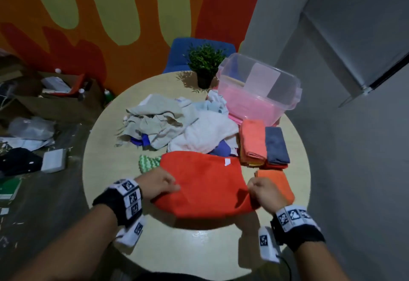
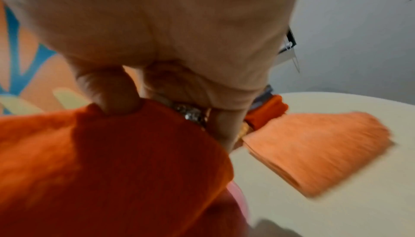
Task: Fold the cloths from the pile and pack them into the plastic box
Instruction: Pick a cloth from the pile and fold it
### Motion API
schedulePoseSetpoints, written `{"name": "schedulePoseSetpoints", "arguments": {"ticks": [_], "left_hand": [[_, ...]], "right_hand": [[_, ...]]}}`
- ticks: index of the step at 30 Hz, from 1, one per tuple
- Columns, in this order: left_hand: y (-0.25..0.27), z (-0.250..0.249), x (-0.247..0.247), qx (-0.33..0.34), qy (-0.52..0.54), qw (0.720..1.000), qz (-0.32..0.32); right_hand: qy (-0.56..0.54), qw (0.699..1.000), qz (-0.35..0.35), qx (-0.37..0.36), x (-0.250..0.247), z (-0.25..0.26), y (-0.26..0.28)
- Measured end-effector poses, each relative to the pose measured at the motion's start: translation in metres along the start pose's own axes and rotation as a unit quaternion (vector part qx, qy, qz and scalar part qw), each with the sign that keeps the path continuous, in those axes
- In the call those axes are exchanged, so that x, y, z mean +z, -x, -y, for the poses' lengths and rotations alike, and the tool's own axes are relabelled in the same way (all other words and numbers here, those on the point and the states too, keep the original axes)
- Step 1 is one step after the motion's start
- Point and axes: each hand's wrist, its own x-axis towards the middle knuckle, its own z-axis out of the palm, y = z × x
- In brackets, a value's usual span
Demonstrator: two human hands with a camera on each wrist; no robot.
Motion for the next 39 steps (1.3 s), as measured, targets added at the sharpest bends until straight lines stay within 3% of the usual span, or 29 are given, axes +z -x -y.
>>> {"name": "schedulePoseSetpoints", "arguments": {"ticks": [3,5,7,9,12,14,17,23,26,31,35,39], "left_hand": [[0.006,0.038,0.033,-0.061,-0.013,0.993,0.096],[0.01,0.046,0.039,-0.076,0.001,0.991,0.113],[0.009,0.045,0.038,-0.095,0.038,0.993,0.065],[0.004,0.042,0.033,-0.123,0.097,0.987,-0.033],[-0.003,0.034,0.029,-0.139,0.143,0.963,-0.18],[-0.006,0.028,0.03,-0.134,0.147,0.949,-0.243],[-0.013,0.023,0.029,-0.122,0.055,0.948,-0.289],[-0.024,0.032,0.026,-0.183,-0.062,0.939,-0.285],[-0.025,0.03,0.03,-0.143,-0.105,0.926,-0.333],[-0.03,0.002,0.031,-0.053,-0.128,0.918,-0.371],[-0.039,-0.034,0.038,0.076,-0.108,0.948,-0.289],[-0.048,-0.068,0.047,0.156,-0.118,0.965,-0.177]], "right_hand": [[0.094,0.986,0.115,0.075,0.025,-0.043,0.001],[0.096,0.981,0.129,0.104,0.03,-0.054,0.002],[0.071,0.987,0.097,0.106,0.024,-0.058,-0.004],[0.081,0.994,0.035,0.071,0.013,-0.06,-0.017],[0.127,0.988,-0.09,0.017,0.001,-0.053,-0.036],[0.137,0.982,-0.126,0.011,0.002,-0.047,-0.049],[0.134,0.981,-0.136,0.022,0.008,-0.042,-0.065],[0.146,0.979,-0.133,0.053,0.02,-0.043,-0.081],[0.177,0.978,-0.077,0.072,0.031,-0.049,-0.078],[0.195,0.975,-0.099,0.021,0.037,-0.045,-0.066],[0.127,0.985,-0.101,-0.061,0.039,-0.033,-0.057],[0.091,0.982,-0.085,-0.145,0.039,0.0,-0.044]]}}
